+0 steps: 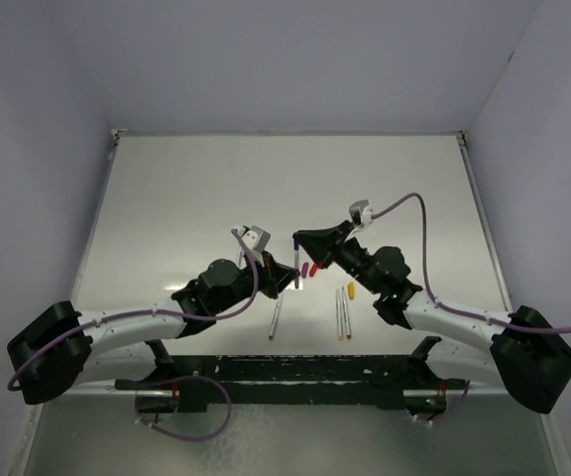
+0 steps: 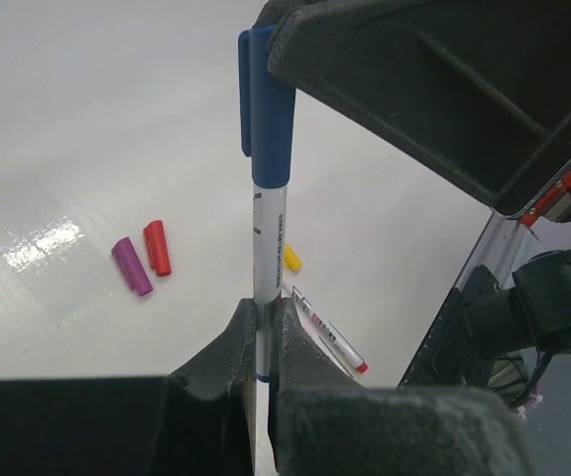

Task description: Insert the pens into the pen caps

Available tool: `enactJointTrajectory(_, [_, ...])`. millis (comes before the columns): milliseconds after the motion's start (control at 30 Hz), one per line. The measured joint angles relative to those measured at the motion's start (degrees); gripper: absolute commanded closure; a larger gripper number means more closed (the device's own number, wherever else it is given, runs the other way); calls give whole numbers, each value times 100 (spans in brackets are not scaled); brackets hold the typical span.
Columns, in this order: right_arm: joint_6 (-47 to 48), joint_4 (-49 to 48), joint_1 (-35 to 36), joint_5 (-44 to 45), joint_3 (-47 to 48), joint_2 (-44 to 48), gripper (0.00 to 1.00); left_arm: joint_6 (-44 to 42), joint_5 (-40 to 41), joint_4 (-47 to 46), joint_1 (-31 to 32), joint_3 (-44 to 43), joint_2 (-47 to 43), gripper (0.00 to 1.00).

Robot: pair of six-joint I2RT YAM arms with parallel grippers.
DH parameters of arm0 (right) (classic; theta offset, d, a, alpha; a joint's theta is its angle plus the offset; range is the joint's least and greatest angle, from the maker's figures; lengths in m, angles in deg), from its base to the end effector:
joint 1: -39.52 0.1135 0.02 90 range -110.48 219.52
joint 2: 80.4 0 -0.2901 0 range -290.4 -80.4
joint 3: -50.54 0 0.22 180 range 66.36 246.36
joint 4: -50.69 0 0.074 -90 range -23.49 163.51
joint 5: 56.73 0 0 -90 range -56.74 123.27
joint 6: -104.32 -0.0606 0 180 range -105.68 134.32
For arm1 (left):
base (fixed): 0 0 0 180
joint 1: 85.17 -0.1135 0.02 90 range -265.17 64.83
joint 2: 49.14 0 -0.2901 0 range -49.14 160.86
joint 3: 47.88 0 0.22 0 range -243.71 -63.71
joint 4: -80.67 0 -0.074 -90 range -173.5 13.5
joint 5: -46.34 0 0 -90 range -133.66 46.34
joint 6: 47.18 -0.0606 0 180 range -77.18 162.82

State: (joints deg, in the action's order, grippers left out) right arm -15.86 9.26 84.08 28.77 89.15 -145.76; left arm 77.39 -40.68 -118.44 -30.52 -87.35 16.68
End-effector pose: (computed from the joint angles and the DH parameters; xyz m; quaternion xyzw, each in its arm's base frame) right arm 0.1574 0.1616 0.3122 -0.1072 0.6018 0.4992 0.6141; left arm 0.1367 -0.1872 0.2635 0.1138 0.7416 -0.4502 0.4841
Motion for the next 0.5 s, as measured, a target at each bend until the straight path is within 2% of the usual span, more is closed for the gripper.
enactJointTrajectory(167, [26,24,20,7,0,63,100,-125,-2,197,-26,0,-175,100])
enactJointTrajectory(367, [125,431,87,105,201,140,77,-125,39,435,-42,0,-350,100])
enactJointTrajectory(500, [308,1467,214,140,542,138,67,-68,472,382,-221,-94,-573,100])
